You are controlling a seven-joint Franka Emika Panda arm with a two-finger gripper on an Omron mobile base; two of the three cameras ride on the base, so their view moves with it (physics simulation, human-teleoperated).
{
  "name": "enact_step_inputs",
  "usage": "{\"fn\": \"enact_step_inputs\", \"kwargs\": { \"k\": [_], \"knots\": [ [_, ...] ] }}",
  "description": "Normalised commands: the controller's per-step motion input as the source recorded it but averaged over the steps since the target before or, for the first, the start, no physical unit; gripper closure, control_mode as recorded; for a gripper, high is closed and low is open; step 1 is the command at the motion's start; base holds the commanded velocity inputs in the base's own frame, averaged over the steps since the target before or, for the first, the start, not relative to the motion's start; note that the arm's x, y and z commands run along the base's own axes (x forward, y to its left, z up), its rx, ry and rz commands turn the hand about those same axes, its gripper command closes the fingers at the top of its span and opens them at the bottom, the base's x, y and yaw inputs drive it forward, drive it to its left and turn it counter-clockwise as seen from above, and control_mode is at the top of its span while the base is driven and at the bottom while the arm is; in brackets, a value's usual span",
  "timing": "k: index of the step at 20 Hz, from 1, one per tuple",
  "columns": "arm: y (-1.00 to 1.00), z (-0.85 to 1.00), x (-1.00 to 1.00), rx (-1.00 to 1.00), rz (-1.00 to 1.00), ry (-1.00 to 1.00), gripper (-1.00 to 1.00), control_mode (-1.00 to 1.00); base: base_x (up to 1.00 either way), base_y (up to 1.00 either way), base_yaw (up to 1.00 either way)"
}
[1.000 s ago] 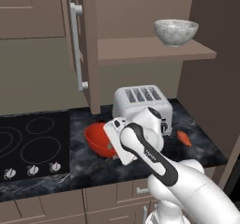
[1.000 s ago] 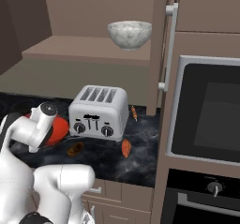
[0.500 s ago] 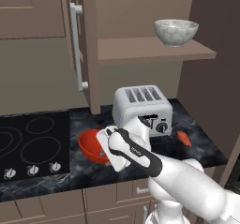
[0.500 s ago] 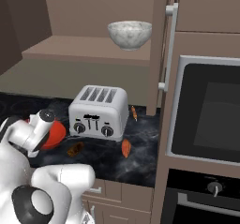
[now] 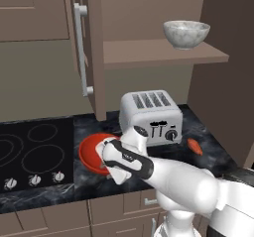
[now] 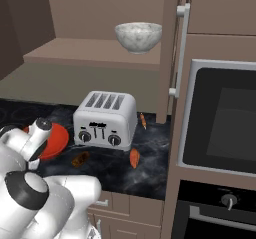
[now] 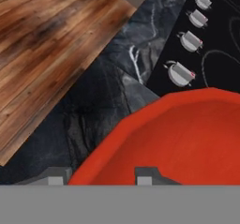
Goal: Pick both bowls and place them on the counter. Then place the sweet potato in one bowl and place the sweet potato in the other bowl.
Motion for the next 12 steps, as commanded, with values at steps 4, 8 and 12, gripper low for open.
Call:
{"fn": "enact_step_inputs", "kwargs": {
  "k": [4, 8, 12],
  "knots": [
    [0.08, -0.08, 0.01, -0.05, 0.03, 0.11, 1.00, -1.00, 0.00, 0.00, 0.00],
    [0.06, -0.01, 0.00, -0.05, 0.00, 0.09, 1.00, -1.00, 0.00, 0.00, 0.00],
    [0.00, -0.01, 0.00, -0.02, 0.00, 0.09, 1.00, -1.00, 0.00, 0.00, 0.00]
  ]
}}
